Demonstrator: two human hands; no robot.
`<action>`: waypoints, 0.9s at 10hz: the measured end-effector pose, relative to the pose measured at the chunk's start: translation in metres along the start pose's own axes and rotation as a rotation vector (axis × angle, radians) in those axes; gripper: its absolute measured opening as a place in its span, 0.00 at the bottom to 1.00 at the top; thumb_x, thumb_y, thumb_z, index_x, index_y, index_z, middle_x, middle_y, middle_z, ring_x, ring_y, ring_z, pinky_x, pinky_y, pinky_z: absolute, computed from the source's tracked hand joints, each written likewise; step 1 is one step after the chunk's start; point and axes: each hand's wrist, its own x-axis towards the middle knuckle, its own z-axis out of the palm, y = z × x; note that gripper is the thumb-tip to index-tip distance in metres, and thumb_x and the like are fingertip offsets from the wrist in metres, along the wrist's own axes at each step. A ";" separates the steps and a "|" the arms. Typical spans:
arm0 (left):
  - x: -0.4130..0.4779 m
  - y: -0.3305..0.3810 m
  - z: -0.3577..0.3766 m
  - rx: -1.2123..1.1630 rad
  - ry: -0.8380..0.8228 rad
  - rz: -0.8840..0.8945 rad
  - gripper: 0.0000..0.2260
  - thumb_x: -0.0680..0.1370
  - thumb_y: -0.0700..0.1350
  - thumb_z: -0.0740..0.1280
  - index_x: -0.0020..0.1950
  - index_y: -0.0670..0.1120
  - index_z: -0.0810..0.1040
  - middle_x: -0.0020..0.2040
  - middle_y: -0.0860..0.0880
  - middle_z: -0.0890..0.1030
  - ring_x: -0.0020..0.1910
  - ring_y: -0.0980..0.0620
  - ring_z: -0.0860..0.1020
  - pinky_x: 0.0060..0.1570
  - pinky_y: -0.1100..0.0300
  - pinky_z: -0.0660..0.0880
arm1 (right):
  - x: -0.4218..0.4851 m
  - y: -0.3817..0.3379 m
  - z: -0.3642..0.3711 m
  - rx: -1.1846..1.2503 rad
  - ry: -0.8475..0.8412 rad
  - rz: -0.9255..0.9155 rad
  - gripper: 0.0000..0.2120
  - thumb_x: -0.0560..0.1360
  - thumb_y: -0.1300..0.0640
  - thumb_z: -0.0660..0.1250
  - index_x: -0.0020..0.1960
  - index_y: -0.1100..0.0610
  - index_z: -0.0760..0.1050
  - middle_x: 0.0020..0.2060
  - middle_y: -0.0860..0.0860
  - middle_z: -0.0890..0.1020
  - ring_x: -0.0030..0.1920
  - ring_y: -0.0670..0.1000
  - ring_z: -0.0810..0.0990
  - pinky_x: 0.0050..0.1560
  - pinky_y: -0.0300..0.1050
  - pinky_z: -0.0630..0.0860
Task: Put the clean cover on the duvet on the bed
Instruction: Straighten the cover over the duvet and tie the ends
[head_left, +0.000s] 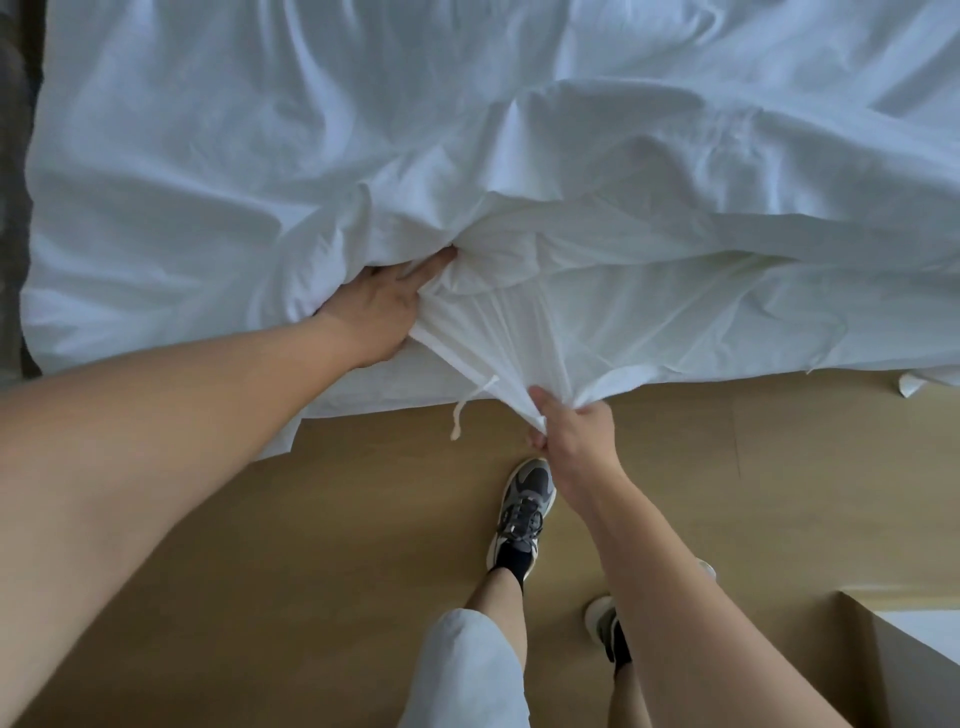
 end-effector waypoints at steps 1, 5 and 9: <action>-0.001 0.004 0.002 -0.113 0.021 -0.018 0.18 0.78 0.38 0.64 0.68 0.40 0.77 0.84 0.51 0.43 0.81 0.45 0.53 0.78 0.45 0.59 | 0.004 0.004 -0.010 -0.054 0.042 -0.037 0.03 0.75 0.60 0.73 0.48 0.58 0.80 0.37 0.49 0.85 0.29 0.49 0.77 0.31 0.42 0.75; -0.184 0.063 0.092 -0.326 -0.189 -0.165 0.14 0.70 0.36 0.62 0.49 0.46 0.82 0.50 0.46 0.79 0.51 0.42 0.78 0.54 0.50 0.73 | -0.013 0.048 -0.017 -0.042 -0.152 0.121 0.06 0.80 0.60 0.69 0.55 0.61 0.76 0.30 0.49 0.80 0.29 0.47 0.77 0.42 0.48 0.81; -0.175 0.141 0.097 -3.263 0.564 -0.593 0.33 0.77 0.67 0.62 0.77 0.51 0.71 0.76 0.40 0.70 0.75 0.33 0.68 0.73 0.30 0.58 | -0.019 0.064 -0.092 -0.251 -0.488 0.284 0.15 0.78 0.70 0.67 0.61 0.57 0.75 0.70 0.54 0.74 0.59 0.51 0.77 0.69 0.55 0.72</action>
